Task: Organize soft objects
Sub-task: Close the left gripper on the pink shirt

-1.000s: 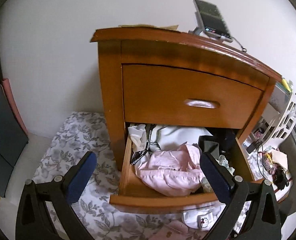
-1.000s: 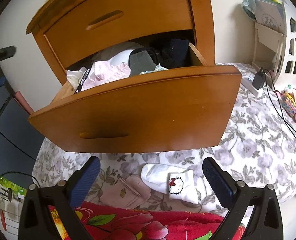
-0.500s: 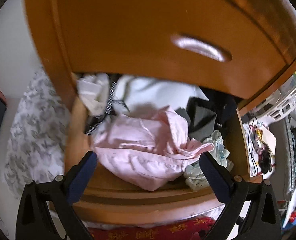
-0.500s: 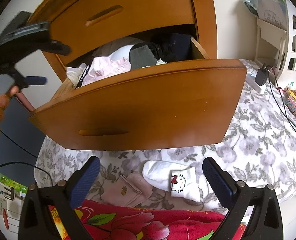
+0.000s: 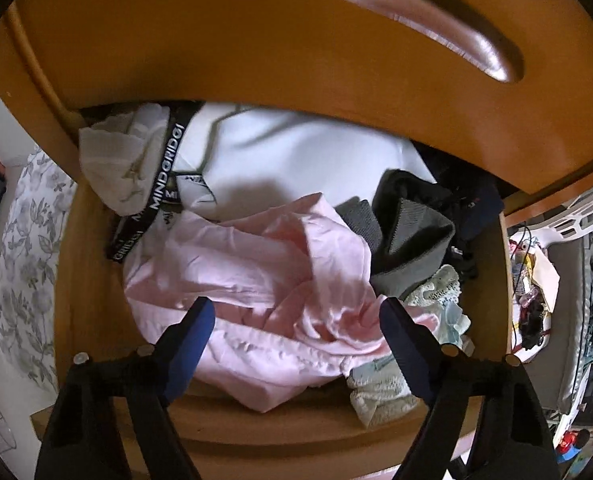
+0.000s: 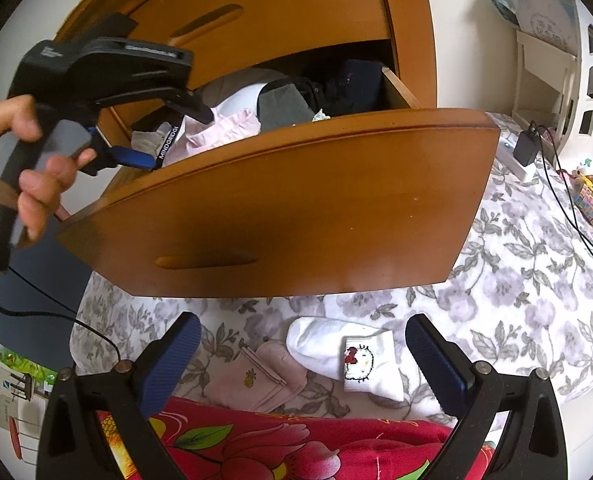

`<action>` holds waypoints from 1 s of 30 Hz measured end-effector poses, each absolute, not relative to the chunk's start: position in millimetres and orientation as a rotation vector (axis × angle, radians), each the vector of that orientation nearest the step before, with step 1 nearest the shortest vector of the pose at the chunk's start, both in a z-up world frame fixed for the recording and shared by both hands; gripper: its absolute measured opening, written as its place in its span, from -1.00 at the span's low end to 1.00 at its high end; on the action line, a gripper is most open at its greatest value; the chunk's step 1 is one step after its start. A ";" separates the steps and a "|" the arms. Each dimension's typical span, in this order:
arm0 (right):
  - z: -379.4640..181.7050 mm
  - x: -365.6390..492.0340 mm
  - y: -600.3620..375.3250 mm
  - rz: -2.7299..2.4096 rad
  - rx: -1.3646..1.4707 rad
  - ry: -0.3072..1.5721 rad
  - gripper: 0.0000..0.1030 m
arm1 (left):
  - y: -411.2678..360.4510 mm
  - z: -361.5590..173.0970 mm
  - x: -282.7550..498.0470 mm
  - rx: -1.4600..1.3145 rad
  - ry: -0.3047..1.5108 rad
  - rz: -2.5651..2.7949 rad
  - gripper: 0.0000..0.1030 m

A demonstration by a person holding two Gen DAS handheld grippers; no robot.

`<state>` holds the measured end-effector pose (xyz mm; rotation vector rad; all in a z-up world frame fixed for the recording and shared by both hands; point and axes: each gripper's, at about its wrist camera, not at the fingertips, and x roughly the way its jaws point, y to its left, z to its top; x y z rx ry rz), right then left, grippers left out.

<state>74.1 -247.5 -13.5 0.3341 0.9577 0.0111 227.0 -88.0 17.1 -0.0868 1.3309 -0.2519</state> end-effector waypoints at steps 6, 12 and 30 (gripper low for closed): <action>-15.2 73.8 -249.3 0.014 0.347 0.962 1.00 | -100.7 -0.9 236.3 -0.046 1.358 -0.224 0.49; -16.5 74.1 -251.0 0.014 0.360 0.967 1.00 | -112.3 -8.3 233.9 -0.026 1.356 -0.262 0.09; -17.1 71.0 -255.5 0.001 0.390 0.960 1.00 | -80.9 4.7 185.6 -0.133 1.170 -0.315 -0.81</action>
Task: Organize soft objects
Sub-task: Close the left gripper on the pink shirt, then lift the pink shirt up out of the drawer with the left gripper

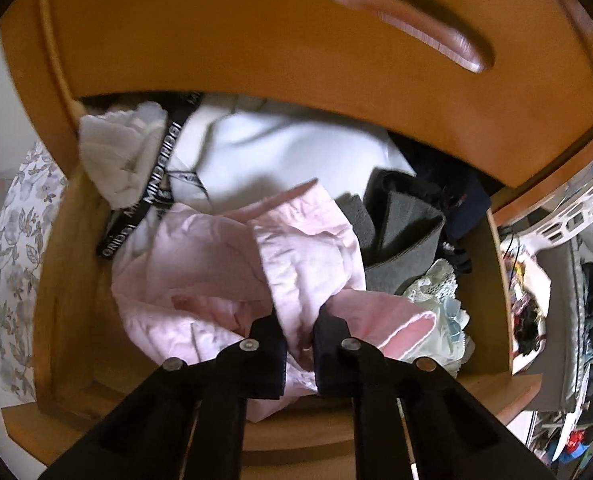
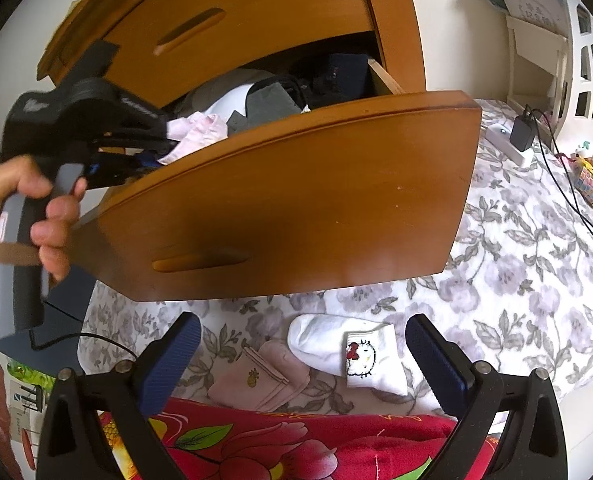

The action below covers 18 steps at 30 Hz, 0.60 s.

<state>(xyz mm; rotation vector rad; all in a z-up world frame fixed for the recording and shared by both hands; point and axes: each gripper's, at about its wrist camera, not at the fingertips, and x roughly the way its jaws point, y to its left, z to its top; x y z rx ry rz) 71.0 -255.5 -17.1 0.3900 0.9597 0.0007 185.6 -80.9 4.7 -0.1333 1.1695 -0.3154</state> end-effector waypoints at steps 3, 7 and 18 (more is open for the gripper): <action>-17.2 71.2 -255.6 -0.001 0.390 0.960 1.00 | -68.5 13.4 176.5 -0.155 1.105 -0.325 -0.81; -17.4 70.9 -255.3 -0.007 0.388 0.961 1.00 | -52.3 29.6 163.2 -0.191 1.024 -0.335 -0.82; -17.5 70.3 -253.7 -0.021 0.378 0.967 1.00 | -30.2 85.4 138.2 -0.221 0.813 -0.386 -0.82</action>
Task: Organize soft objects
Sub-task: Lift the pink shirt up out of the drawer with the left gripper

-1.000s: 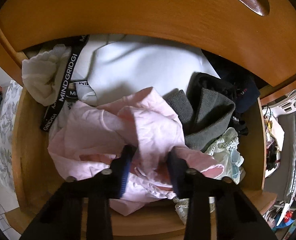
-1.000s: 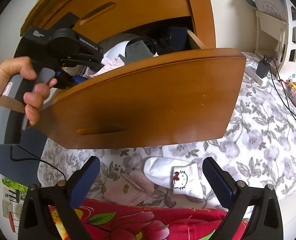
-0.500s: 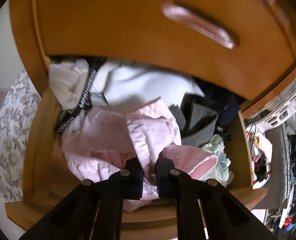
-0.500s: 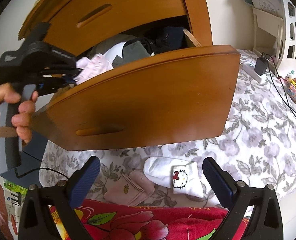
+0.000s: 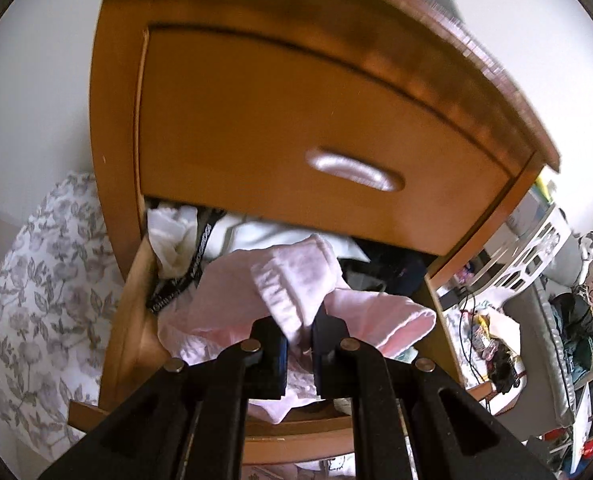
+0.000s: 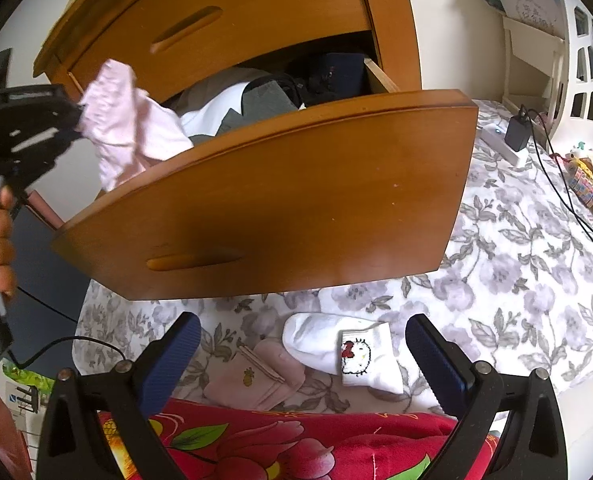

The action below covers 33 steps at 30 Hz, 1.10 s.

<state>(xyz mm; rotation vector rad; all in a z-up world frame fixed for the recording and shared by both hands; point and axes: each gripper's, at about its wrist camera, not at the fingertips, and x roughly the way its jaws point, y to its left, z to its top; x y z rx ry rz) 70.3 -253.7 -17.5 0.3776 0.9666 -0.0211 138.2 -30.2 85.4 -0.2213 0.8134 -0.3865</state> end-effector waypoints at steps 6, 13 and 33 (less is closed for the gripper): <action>-18.6 70.5 -254.5 -0.023 0.383 0.971 1.00 | -21.6 117.2 116.6 -0.213 0.693 -0.383 -0.82; -18.3 70.6 -253.3 -0.024 0.380 0.974 1.00 | -12.6 158.0 86.3 -0.183 0.531 -0.351 -0.82; -16.9 69.2 -253.7 -0.023 0.379 0.968 1.00 | 44.0 246.0 -40.2 -0.121 0.227 -0.285 -0.82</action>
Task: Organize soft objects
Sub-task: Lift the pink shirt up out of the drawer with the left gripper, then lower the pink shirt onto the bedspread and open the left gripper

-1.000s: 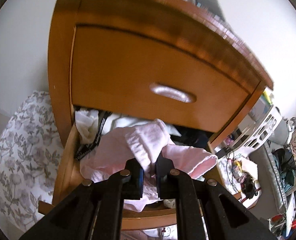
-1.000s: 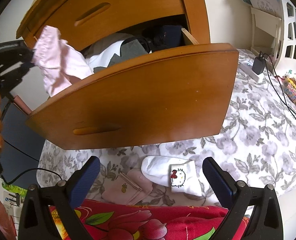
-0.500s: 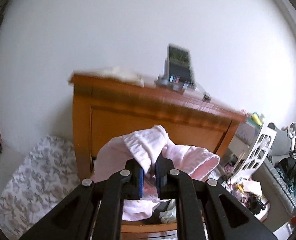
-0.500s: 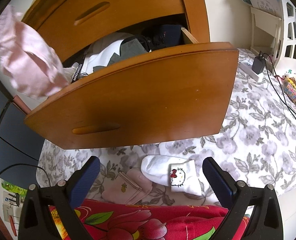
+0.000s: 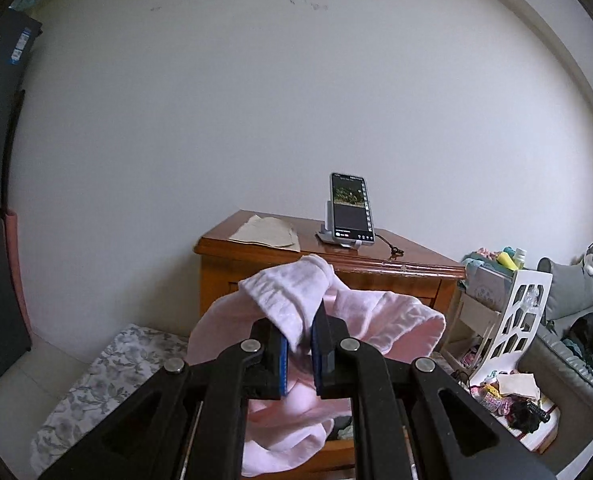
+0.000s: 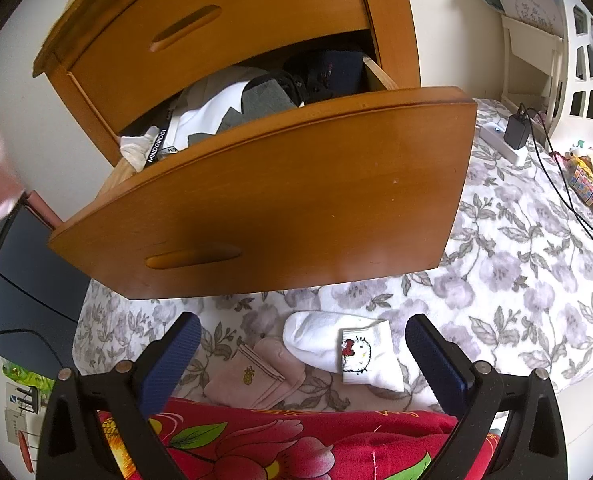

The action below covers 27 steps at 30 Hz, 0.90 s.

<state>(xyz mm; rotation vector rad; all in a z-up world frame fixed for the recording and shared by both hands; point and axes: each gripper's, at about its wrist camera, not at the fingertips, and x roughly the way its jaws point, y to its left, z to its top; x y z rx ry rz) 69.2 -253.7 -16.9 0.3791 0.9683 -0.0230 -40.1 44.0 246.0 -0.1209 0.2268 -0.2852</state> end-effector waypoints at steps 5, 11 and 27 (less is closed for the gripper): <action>-17.0 69.3 -253.9 -0.024 0.377 0.967 1.00 | 57.6 239.6 -58.7 -0.101 0.239 -0.268 -0.82; -16.1 68.2 -252.8 -0.030 0.372 0.962 1.00 | 71.3 214.9 -65.3 -0.109 0.330 -0.256 -0.82; -15.2 68.1 -253.0 -0.035 0.369 0.959 1.00 | 51.3 137.0 -35.4 -0.091 0.615 -0.309 -0.81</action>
